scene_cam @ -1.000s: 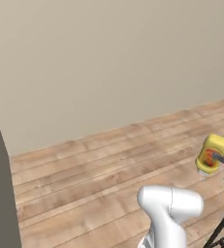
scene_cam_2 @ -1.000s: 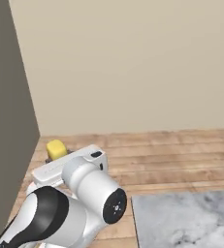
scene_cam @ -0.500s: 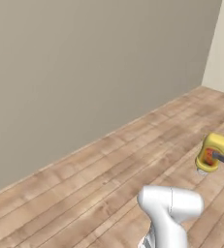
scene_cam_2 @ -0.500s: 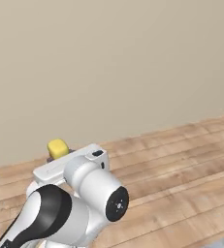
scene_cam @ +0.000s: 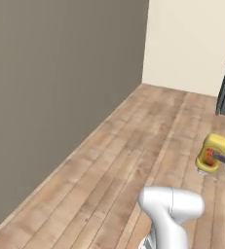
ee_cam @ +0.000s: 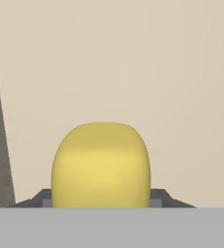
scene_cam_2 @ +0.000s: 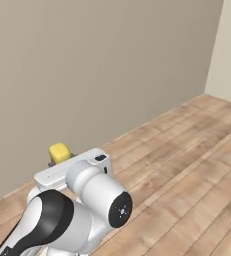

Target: Place the ketchup and mustard from the counter to the top shelf of the fridge. If the existing items in the fridge are on the top shelf, move them to other shelves.

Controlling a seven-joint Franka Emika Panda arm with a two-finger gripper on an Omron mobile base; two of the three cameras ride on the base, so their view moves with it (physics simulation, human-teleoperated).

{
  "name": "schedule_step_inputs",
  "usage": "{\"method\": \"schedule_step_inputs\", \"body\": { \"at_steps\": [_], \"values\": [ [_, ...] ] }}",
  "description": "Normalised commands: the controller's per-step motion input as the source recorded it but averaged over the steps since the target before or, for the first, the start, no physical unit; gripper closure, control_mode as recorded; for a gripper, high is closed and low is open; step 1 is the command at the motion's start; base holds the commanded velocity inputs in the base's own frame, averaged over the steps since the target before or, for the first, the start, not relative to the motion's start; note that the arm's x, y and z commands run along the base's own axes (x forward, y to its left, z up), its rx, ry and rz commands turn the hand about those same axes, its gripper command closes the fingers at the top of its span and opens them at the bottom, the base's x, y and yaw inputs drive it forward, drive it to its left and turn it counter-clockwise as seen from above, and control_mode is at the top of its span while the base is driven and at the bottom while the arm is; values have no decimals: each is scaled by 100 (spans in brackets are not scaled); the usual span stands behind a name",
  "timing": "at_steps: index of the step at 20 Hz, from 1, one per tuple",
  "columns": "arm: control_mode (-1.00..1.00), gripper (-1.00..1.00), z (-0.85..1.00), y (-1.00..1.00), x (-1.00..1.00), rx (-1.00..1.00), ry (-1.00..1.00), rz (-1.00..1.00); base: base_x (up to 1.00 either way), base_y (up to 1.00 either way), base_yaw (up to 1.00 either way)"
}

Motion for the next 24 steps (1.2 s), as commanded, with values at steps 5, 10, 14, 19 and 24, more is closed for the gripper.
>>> {"method": "schedule_step_inputs", "body": {
  "at_steps": [5, 10, 14, 19, 24],
  "values": [
    [100, 100, 0, 0, 0, 0, 0, 0, 89, 22, -63],
    [100, 100, 0, 0, 0, 0, 0, 0, 99, 15, -56],
    [100, 100, 0, 0, 0, 0, 0, 0, 100, 1, -42],
    [100, 100, 0, 0, 0, 0, 0, 0, 100, -1, -32],
    [100, 100, 0, 0, 0, 0, 0, 0, 100, -8, -24]
  ]
}}
